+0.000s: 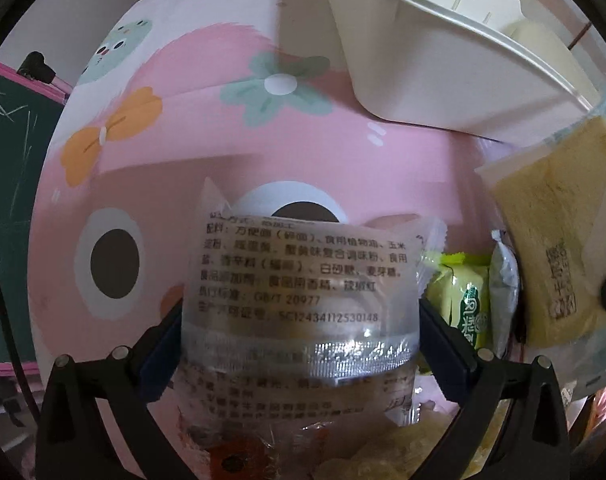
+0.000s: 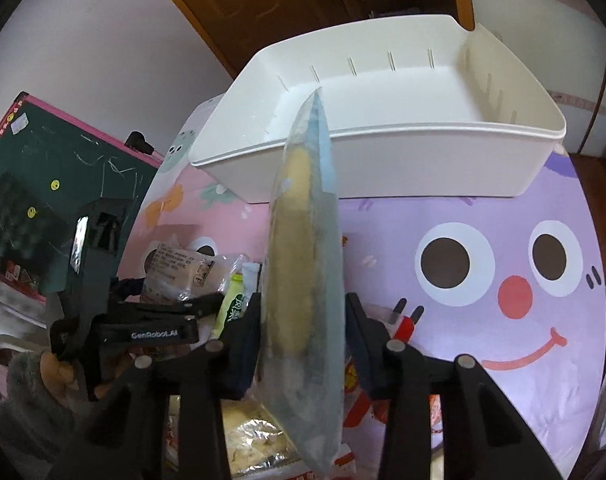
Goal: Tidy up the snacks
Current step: 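Carry both packs to the white tray and open both grippers to drop them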
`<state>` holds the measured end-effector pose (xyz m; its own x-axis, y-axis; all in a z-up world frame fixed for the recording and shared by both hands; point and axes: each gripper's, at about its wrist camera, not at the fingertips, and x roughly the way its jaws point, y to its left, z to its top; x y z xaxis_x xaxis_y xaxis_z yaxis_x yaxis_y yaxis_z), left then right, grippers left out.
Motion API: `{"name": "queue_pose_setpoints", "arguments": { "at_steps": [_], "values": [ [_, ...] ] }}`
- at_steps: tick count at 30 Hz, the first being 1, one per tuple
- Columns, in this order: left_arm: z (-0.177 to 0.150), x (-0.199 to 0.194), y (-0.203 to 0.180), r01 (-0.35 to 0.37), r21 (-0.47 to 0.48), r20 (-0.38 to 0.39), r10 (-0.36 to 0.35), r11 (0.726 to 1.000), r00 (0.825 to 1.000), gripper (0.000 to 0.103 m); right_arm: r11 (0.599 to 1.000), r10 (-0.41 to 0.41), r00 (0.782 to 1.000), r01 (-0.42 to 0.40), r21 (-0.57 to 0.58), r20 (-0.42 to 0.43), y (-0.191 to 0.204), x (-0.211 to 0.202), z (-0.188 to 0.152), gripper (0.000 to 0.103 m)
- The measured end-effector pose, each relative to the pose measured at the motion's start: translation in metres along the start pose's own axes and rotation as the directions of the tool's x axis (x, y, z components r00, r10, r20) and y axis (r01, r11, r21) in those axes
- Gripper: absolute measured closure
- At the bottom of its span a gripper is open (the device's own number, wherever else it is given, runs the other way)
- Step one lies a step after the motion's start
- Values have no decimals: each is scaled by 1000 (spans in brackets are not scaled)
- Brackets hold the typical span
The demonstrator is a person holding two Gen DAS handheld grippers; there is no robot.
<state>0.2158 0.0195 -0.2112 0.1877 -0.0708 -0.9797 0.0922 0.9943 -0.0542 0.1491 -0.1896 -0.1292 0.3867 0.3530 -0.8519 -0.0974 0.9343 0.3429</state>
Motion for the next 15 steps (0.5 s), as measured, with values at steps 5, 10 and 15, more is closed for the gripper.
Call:
{"name": "queue_pose_setpoints", "arguments": {
  "at_steps": [5,10,15],
  "values": [
    [-8,-15,11,39,-38,33,-38,998,999,21,1000,-2,1000,2,-4,25,6,-7,-1,65],
    [-19,-42,13,58,-57,68,-54,997,996,24,1000,13,998,-12,-12,68,13,-25,-4,65],
    [-30,-93,4,82,-18,181,-78,996,980,25,1000,3,994,1,-29,111,23,-48,-10,65]
  ]
}}
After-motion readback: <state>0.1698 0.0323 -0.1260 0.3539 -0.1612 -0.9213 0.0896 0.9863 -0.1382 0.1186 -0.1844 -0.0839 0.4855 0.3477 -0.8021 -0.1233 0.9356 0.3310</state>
